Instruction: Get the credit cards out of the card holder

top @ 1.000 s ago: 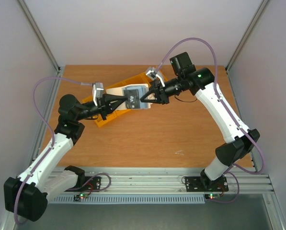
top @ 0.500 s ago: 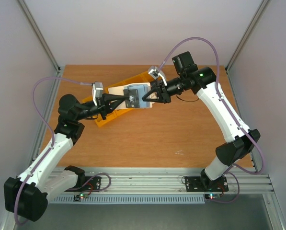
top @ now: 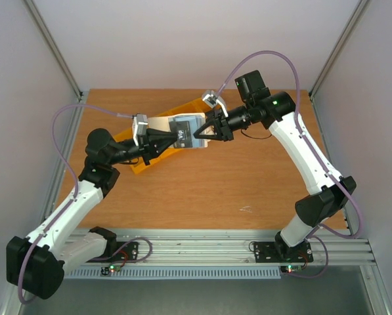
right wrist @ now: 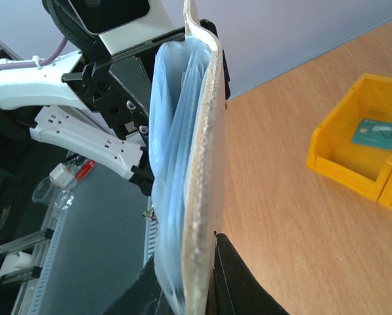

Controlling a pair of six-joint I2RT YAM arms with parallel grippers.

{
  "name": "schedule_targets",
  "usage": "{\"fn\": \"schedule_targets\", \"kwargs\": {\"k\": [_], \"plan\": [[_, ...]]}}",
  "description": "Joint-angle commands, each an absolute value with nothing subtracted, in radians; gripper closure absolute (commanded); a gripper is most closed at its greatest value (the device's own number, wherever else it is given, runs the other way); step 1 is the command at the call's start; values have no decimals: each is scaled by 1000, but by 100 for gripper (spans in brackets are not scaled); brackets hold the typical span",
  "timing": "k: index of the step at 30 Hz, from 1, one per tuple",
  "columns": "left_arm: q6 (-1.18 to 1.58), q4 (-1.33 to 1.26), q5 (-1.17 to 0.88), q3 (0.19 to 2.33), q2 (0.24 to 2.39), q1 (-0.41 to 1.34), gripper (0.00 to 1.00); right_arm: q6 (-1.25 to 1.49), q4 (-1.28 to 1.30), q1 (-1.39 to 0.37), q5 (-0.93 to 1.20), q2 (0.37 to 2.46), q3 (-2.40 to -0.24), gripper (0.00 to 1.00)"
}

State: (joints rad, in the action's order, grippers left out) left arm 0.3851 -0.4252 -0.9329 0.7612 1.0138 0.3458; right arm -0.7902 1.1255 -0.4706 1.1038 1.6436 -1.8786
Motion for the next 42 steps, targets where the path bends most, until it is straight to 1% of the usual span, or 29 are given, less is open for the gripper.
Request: {"fn": "schedule_targets", "kwargs": {"k": [1,3,4,11,17,23,28,30,32,38,42], "plan": [[371,-479,-937,784,1023,353,89,-789,1102,-479,1159,1646,-1913,99],[368,-479,-935,782,1021,355,98,-793,1105,-479,1158,1646,-1912,99],[367,-478,-932,782,1019,355,100,-796,1109,-479,1157,1646,-1911,99],[367,-440,-908,767,990,341,100,-808,1129,-436,1100,1634,-1891,99],[286,-314,-884,750,968,294,100,-762,1142,-318,957,1615,-1838,99],[189,-216,-874,754,964,265,100,-746,1130,-177,928,1569,-1757,99],[151,-169,-870,762,979,262,100,-749,1122,-160,919,1544,-1744,99],[114,-112,-856,779,987,262,100,-752,1129,-160,913,1545,-1745,99],[32,-21,-831,801,993,262,100,-758,1136,-160,905,1544,-1744,99],[-372,333,-724,902,1042,262,100,-782,1148,-160,861,1536,-1732,99],[-596,477,-607,989,1122,262,100,-775,1139,-160,839,1520,-1715,99]]}}
